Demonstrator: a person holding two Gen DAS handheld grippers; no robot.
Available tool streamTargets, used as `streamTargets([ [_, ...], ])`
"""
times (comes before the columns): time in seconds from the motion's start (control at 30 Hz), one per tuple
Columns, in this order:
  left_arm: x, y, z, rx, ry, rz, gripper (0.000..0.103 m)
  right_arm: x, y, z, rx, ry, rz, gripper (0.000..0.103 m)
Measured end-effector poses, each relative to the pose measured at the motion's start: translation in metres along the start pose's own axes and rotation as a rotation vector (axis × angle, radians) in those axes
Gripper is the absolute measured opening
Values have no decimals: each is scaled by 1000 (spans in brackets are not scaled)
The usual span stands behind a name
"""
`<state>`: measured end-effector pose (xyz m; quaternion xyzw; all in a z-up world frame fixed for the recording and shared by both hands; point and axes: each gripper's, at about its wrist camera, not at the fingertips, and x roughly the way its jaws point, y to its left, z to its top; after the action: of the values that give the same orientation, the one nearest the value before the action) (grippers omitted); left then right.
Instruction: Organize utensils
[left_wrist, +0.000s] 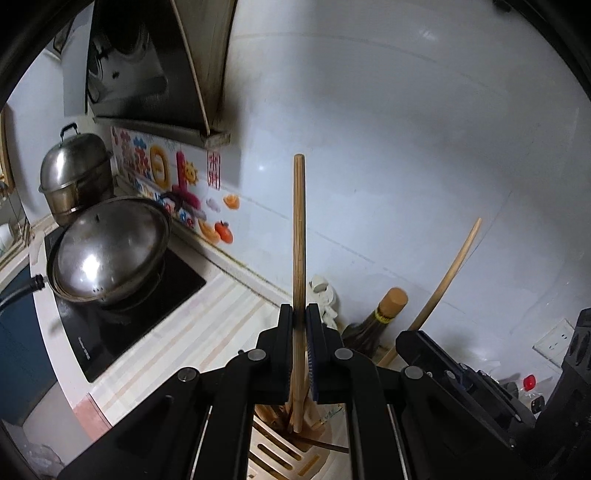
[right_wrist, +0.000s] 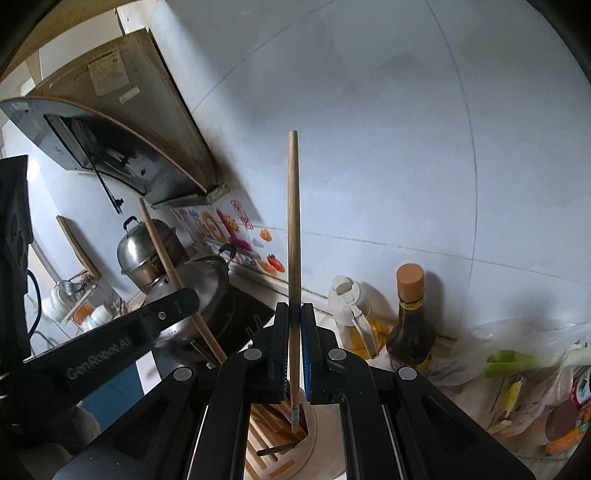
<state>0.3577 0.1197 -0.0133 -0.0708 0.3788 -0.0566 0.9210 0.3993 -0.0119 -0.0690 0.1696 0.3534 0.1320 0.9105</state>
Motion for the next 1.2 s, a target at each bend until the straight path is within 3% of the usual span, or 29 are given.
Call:
streamTargets([
  [0.3,1,3,-10,-24,62,-39,6,12,-4,-11,-24,95,23,7],
  [0.4,-10,7,-13,-38,97,-50,10,11,-8,-12,-17,146,41,7],
  [0.47,-23,15,-18,-43,88,-29,20,4,-11,-12,-21,153,37,10],
  [0.5,-30,18,-20,-44,79,-17,28,0,-13,-12,-19,150,36,17],
  [0.57,-45,27,-27,-64,50,11,72,-8,-17,-12,-14,147,28,31],
  [0.6,-51,31,-30,-74,34,24,78,-13,-20,-13,-11,147,22,35],
  [0.7,-64,41,-42,-84,18,80,82,-24,-23,-16,-31,145,-12,39],
  [0.73,-65,43,-46,-84,19,94,89,-28,-23,-20,-43,145,-27,43],
  [0.8,-70,46,-58,-86,8,122,103,-35,-21,-27,-70,149,-43,62],
  [0.9,-70,47,-78,-71,2,193,103,-40,-14,-46,-136,170,-88,85],
  [0.97,-67,45,-90,-51,8,253,103,-41,-10,-56,-173,177,-120,91],
  [1.0,-66,43,-95,-47,13,263,103,-41,-8,-62,-193,187,-130,99],
  [1.2,-69,38,-116,-55,29,302,103,-50,0,-80,-253,190,-183,103],
])
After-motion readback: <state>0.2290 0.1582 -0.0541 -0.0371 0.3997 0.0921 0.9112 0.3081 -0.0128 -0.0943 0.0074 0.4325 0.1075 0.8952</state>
